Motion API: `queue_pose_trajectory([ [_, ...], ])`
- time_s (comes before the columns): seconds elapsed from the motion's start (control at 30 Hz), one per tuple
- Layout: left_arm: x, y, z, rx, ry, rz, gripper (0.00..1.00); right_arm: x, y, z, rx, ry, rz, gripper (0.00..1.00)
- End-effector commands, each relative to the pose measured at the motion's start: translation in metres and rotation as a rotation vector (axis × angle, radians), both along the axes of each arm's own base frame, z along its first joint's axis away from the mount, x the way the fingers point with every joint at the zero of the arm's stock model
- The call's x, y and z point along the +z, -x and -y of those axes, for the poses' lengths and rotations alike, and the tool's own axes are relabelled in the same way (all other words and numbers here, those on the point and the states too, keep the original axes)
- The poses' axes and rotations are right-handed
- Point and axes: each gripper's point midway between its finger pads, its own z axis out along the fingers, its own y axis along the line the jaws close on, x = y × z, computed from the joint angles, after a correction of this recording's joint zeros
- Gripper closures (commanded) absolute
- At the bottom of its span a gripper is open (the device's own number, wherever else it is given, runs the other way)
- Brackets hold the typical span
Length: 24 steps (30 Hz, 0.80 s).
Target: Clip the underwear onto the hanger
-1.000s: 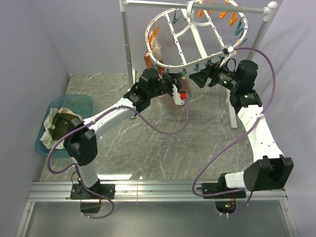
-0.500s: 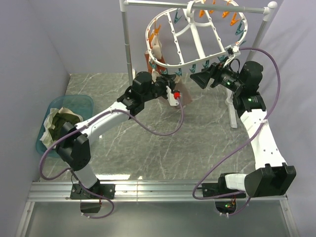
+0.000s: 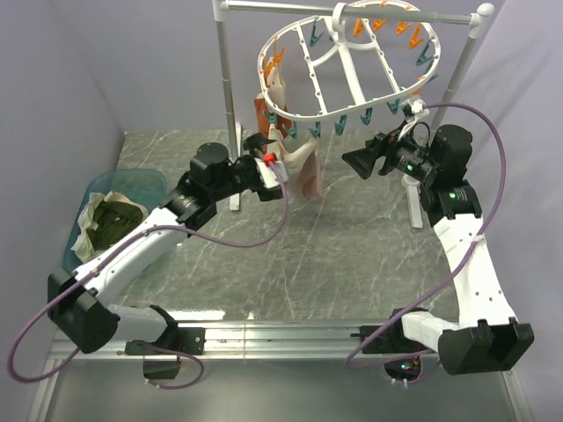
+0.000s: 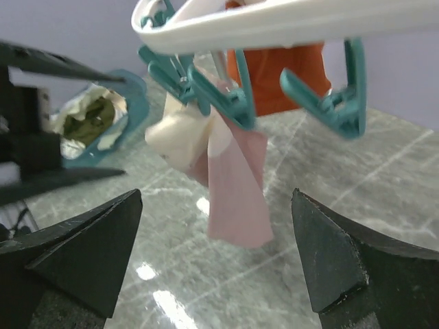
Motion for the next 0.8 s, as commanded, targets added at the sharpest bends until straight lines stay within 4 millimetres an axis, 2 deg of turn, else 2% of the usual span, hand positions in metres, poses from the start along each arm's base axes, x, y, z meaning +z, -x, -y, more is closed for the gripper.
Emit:
queue_pose_trajectory([
  [0.0,0.0,0.012,-0.031,0.108,0.148,-0.292,0.01,-0.003,0.015,0.012,-0.046,0.072,0.031,0.04],
  [0.03,0.007,0.012,-0.037,0.137,0.179,-0.33,0.01,-0.008,0.017,0.014,-0.052,0.082,0.017,0.04],
  [0.07,0.007,0.011,-0.044,0.18,0.227,-0.412,0.01,-0.007,0.022,0.015,-0.062,0.088,0.024,0.04],
  [0.1,-0.004,0.014,-0.05,0.221,0.215,-0.495,0.01,-0.013,0.022,0.02,-0.09,0.094,0.011,0.04],
  [0.13,0.005,0.011,-0.056,0.255,0.243,-0.521,0.01,-0.016,0.023,0.022,-0.106,0.097,-0.003,0.04],
  [0.17,0.001,0.008,-0.065,0.31,0.276,-0.592,0.01,-0.016,0.026,0.025,-0.125,0.097,-0.004,0.03],
  [0.2,-0.012,0.006,-0.073,0.366,0.264,-0.663,0.01,-0.024,0.027,0.028,-0.145,0.102,-0.03,0.03],
  [0.23,-0.012,-0.004,-0.089,0.435,0.293,-0.693,0.01,-0.025,0.031,0.03,-0.155,0.105,-0.03,0.03],
  [0.27,-0.017,-0.007,-0.096,0.483,0.333,-0.762,0.01,-0.028,0.033,0.033,-0.167,0.107,-0.04,0.03],
  [0.33,-0.038,-0.013,-0.114,0.572,0.358,-0.881,0.01,-0.041,0.037,0.042,-0.211,0.128,-0.07,0.03],
  [0.37,-0.045,-0.016,-0.127,0.589,0.393,-0.95,0.01,-0.047,0.038,0.046,-0.23,0.139,-0.08,0.03],
  [0.4,-0.057,-0.016,-0.133,0.609,0.399,-1.007,0.01,-0.063,0.04,0.051,-0.251,0.149,-0.121,0.02],
  [0.43,-0.064,-0.02,-0.147,0.637,0.431,-1.049,0.01,-0.068,0.044,0.053,-0.259,0.157,-0.124,0.03],
  [0.47,-0.068,-0.016,-0.147,0.624,0.465,-1.105,0.01,-0.074,0.047,0.054,-0.265,0.162,-0.136,0.02],
  [0.5,-0.076,-0.015,-0.152,0.646,0.478,-1.131,0.01,-0.088,0.05,0.055,-0.273,0.165,-0.167,0.03],
  [0.53,-0.079,-0.016,-0.157,0.669,0.493,-1.137,0.01,-0.088,0.056,0.057,-0.281,0.164,-0.153,0.03],
  [0.57,-0.077,-0.017,-0.164,0.703,0.516,-1.119,0.01,-0.099,0.059,0.058,-0.289,0.167,-0.173,0.02],
  [0.63,-0.081,-0.015,-0.17,0.733,0.529,-1.098,0.01,-0.099,0.065,0.06,-0.304,0.162,-0.144,0.02],
  [0.7,-0.08,-0.011,-0.175,0.746,0.55,-1.059,0.01,-0.111,0.069,0.061,-0.314,0.161,-0.158,0.02],
  [0.77,-0.08,-0.008,-0.178,0.749,0.559,-1.035,0.01,-0.113,0.075,0.061,-0.314,0.156,-0.147,0.02],
])
